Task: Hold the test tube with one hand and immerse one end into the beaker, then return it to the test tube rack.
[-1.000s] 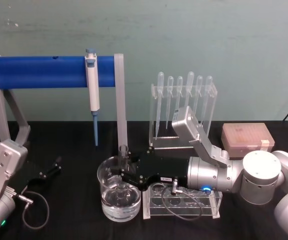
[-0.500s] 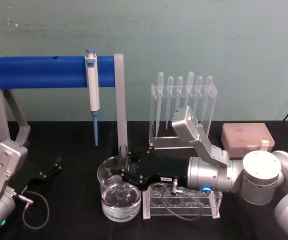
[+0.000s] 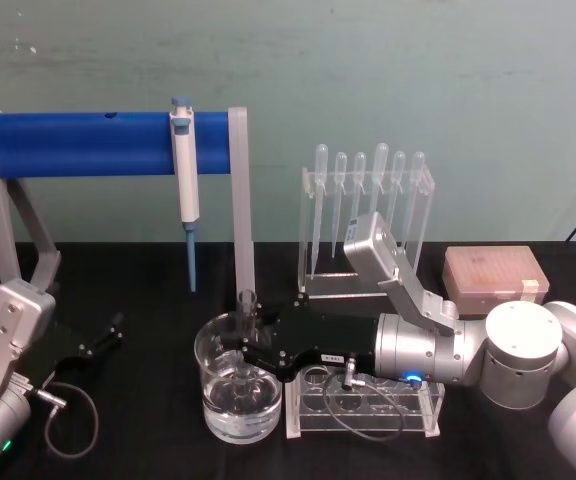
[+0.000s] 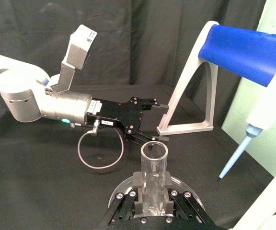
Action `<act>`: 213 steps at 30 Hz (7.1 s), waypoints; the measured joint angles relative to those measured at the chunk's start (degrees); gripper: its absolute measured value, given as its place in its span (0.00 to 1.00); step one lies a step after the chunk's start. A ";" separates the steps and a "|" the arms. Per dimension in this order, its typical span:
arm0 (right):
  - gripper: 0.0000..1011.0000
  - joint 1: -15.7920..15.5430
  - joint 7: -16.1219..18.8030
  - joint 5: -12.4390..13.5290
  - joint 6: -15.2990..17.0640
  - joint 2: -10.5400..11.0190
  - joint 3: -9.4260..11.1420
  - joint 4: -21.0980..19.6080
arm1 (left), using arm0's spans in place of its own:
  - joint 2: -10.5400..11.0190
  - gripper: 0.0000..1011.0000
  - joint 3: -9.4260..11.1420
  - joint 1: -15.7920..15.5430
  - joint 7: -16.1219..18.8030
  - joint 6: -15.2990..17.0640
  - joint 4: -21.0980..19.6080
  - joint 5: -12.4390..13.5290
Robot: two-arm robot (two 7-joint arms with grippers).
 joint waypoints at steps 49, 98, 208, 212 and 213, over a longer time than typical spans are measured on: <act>0.22 0.00 0.00 0.00 0.00 0.00 0.00 0.00 | 0.00 0.99 0.00 0.00 0.00 0.00 0.00 0.00; 0.22 0.00 0.00 0.00 0.00 0.00 0.00 0.01 | 0.00 0.99 0.00 0.00 0.00 0.00 0.00 0.00; 0.22 0.00 0.00 0.00 0.00 0.00 0.00 0.00 | 0.00 0.99 0.00 0.00 0.00 0.00 0.00 0.00; 0.22 0.00 0.00 0.00 0.00 0.00 0.00 0.00 | 0.00 0.99 0.00 0.00 0.00 0.00 0.00 0.00; 0.22 0.00 0.00 0.00 0.00 0.00 0.00 0.00 | 0.00 0.99 0.00 0.00 0.00 0.00 0.00 0.00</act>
